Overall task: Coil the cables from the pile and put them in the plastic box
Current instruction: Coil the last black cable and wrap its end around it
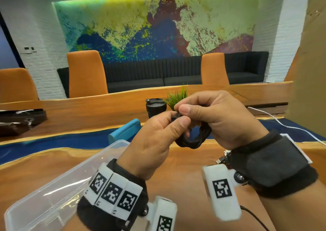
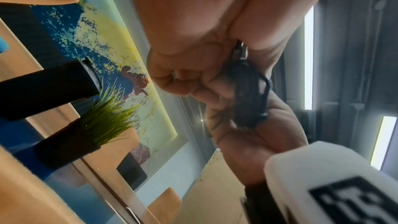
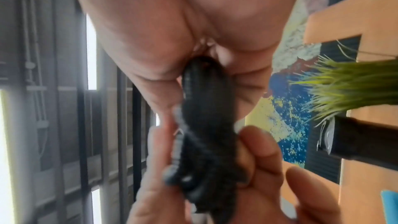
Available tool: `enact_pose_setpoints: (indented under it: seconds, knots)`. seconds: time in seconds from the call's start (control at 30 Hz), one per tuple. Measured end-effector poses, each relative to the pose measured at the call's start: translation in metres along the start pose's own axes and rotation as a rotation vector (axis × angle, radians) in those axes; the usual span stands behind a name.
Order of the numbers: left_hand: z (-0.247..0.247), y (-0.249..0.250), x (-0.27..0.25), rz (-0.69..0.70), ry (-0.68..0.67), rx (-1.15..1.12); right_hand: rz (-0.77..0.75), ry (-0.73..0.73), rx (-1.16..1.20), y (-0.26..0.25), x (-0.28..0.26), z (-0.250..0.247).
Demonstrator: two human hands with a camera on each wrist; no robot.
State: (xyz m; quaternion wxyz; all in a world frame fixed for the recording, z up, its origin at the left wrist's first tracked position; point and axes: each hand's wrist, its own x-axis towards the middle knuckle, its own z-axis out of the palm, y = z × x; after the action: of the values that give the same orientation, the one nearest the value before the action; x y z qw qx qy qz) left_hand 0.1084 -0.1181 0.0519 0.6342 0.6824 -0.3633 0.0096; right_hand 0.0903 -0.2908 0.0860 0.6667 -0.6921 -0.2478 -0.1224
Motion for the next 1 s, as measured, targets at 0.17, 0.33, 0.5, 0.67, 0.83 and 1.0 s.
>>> enact_pose_setpoints:
  seconds: [0.17,0.33,0.5,0.67,0.83,1.0]
  knots:
    - [-0.008,0.007,0.0,-0.012,0.035,0.544,-0.046,0.083,-0.352,0.001,-0.001,0.01]
    - [-0.004,-0.008,0.001,0.208,0.231,0.941,0.072,0.071,-0.211,0.007,0.0,0.009]
    - [-0.008,-0.016,0.002,0.392,0.301,0.945,0.261,0.021,0.18,0.016,0.002,0.005]
    - [-0.015,-0.016,0.002,0.339,0.244,0.905,0.199,0.032,-0.016,0.02,0.003,0.006]
    - [-0.012,-0.017,0.0,0.266,0.23,0.868,0.034,0.069,-0.453,0.013,0.002,0.006]
    - [0.004,-0.013,0.009,0.05,0.048,0.821,0.134,0.075,-0.466,0.01,-0.002,-0.013]
